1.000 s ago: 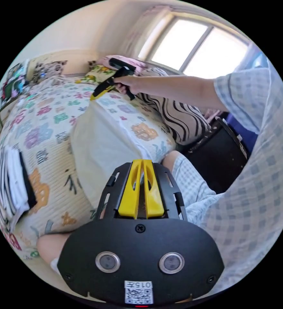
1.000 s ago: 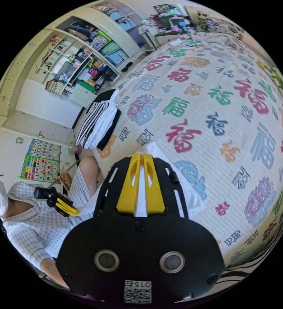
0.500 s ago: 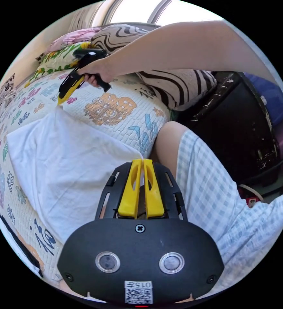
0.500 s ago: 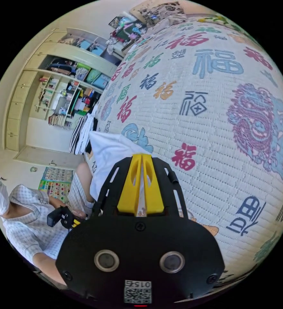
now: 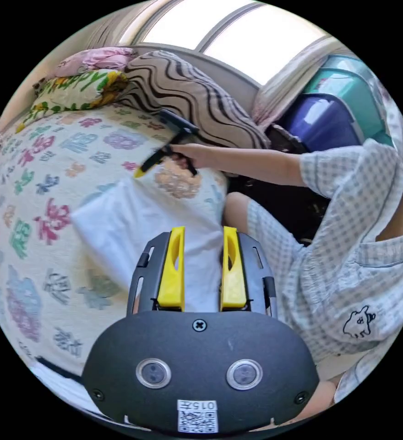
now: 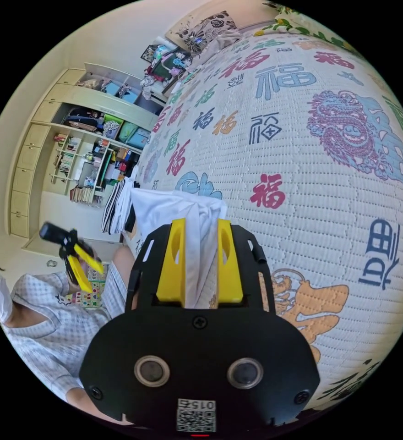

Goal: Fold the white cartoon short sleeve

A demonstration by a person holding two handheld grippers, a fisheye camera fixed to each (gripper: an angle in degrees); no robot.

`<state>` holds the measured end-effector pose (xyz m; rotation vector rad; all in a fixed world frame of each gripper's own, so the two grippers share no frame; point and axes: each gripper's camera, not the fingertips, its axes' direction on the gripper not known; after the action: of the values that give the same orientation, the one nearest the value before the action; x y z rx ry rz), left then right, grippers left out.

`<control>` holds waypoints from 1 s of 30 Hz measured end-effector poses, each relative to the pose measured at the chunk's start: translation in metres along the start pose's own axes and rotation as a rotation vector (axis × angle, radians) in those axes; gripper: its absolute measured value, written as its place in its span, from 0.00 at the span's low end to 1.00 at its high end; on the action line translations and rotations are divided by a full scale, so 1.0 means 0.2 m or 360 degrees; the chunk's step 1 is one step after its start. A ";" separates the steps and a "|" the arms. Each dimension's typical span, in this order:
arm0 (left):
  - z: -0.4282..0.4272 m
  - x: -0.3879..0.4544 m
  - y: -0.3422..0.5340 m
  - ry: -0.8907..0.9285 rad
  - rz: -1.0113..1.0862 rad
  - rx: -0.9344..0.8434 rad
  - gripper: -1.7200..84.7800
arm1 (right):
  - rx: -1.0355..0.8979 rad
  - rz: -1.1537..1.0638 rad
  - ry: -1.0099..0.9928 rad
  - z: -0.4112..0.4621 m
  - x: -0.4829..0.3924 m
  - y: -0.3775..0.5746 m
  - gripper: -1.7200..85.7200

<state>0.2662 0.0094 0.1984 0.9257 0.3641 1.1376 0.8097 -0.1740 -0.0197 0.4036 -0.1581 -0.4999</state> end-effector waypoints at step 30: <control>0.51 -1.64 -0.56 0.0584 0.0176 -0.1192 0.02 | -0.0076 0.0043 -0.0147 -0.33 0.23 0.19 0.02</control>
<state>0.2686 -0.3401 0.1091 0.0780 0.1533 1.4049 0.8816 -0.1444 -0.0629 0.3313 -0.2399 -0.4952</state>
